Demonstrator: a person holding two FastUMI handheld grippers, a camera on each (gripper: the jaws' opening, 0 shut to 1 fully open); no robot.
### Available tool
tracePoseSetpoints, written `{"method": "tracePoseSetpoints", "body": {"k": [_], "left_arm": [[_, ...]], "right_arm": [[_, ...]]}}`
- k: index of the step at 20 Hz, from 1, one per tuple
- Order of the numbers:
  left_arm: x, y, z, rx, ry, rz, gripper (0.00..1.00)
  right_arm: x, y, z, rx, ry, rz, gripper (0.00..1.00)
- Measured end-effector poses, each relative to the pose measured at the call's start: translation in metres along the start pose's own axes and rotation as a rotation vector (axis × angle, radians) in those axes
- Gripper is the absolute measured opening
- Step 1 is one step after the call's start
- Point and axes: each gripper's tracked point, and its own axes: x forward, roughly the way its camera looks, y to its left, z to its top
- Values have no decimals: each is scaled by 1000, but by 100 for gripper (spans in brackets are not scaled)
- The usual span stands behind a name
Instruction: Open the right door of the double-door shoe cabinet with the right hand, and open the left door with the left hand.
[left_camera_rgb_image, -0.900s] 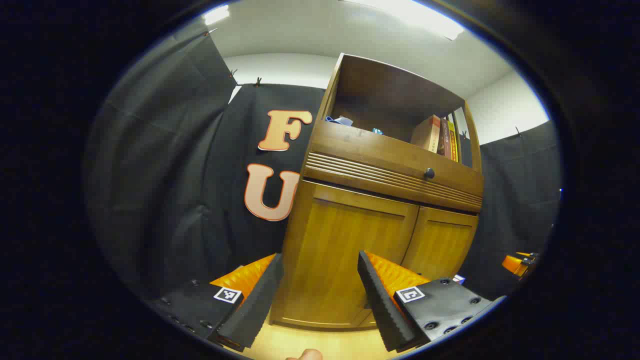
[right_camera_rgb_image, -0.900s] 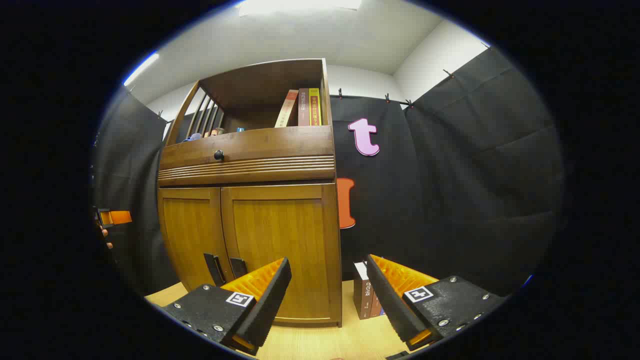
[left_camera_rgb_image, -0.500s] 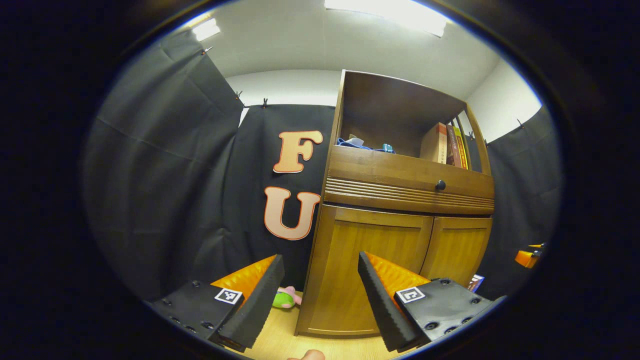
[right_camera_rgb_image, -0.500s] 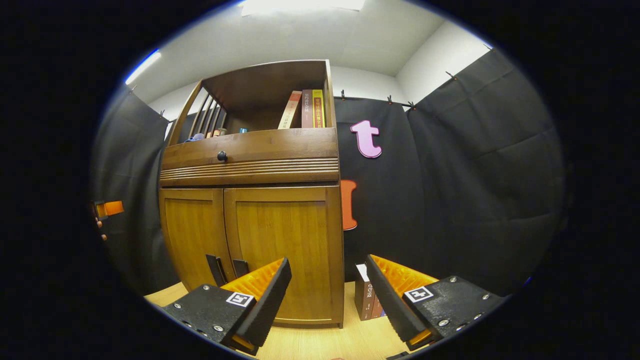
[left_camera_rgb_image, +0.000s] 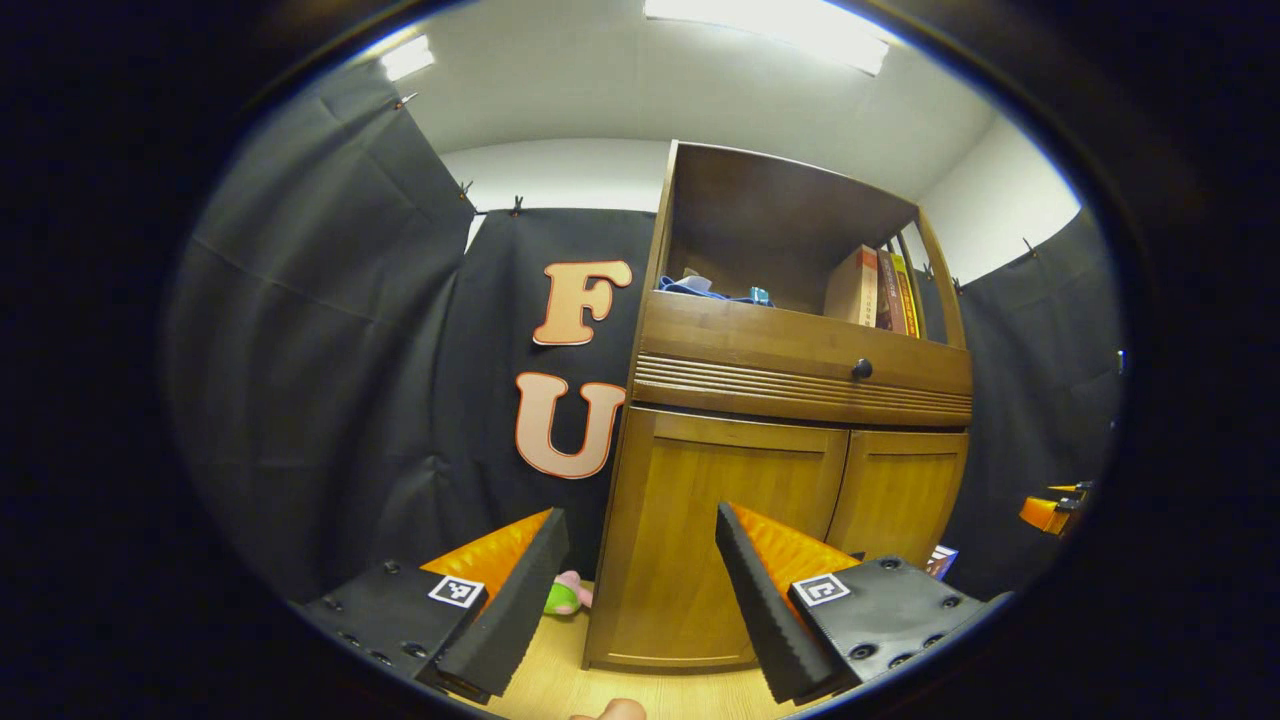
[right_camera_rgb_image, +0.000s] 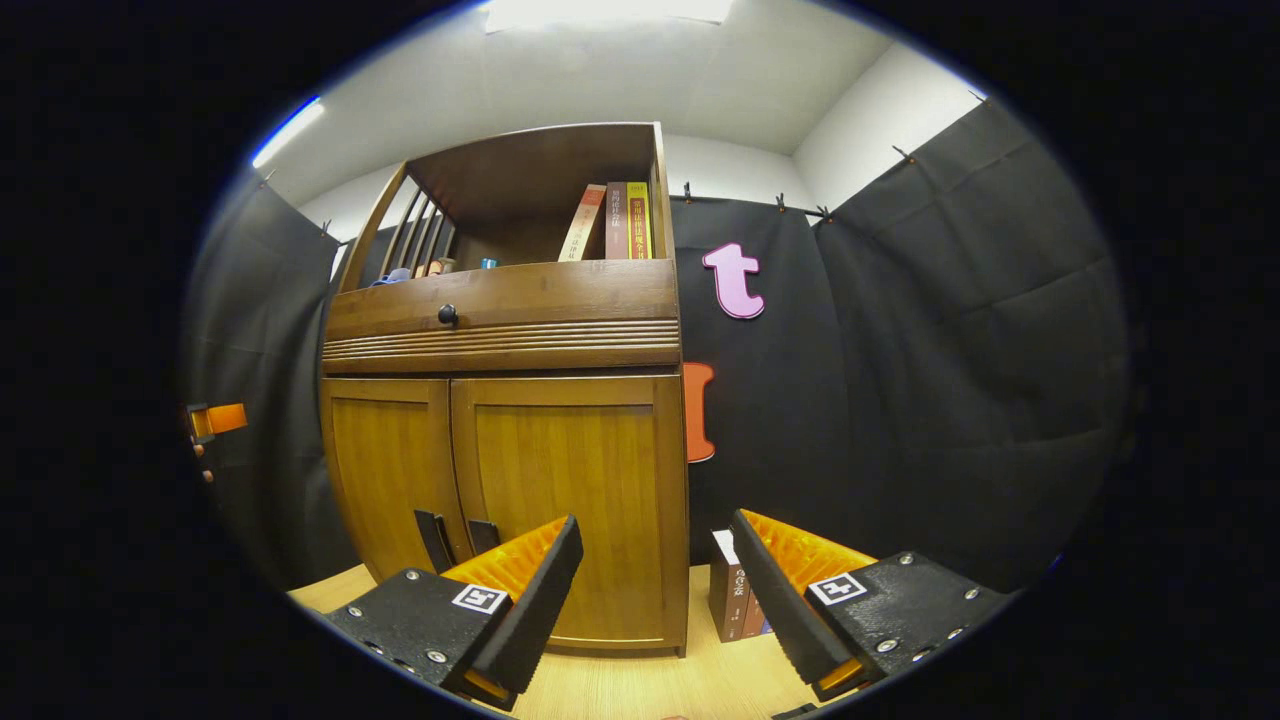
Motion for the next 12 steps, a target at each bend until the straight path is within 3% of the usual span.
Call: {"method": "tracePoseSetpoints", "body": {"k": [12], "left_arm": [[-2,0,-6,13,20,-8,95]], "right_arm": [[14,25,-30,-15,28,36,94]]}}
